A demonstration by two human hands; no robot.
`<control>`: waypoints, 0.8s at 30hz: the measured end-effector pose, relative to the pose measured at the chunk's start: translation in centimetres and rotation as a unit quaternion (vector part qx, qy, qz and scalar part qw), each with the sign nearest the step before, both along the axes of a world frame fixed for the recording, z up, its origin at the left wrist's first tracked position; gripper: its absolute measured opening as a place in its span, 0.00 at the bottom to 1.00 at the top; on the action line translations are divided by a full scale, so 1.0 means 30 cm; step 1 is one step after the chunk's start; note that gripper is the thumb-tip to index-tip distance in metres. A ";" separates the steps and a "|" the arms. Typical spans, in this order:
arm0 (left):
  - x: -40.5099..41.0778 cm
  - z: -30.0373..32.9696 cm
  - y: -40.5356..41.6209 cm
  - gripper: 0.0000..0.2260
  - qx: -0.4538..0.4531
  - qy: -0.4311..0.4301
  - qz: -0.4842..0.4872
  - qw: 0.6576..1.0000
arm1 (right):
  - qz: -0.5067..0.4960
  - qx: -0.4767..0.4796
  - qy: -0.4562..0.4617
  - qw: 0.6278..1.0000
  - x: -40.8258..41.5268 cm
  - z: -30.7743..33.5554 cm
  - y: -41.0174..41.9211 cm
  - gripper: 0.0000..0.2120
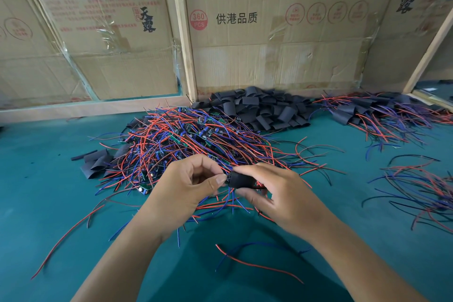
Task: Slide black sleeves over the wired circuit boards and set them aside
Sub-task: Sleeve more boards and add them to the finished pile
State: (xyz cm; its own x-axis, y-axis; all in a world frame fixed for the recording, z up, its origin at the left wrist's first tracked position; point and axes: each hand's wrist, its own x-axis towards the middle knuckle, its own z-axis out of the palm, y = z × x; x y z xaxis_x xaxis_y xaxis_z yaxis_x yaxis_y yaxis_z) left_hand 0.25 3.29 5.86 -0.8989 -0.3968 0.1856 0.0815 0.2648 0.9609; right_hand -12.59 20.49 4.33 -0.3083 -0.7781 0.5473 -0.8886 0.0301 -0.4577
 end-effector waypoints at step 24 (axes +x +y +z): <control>0.008 -0.001 -0.011 0.07 0.046 -0.048 -0.020 0.998 | 0.039 -0.007 0.041 0.998 0.027 0.017 0.003 0.17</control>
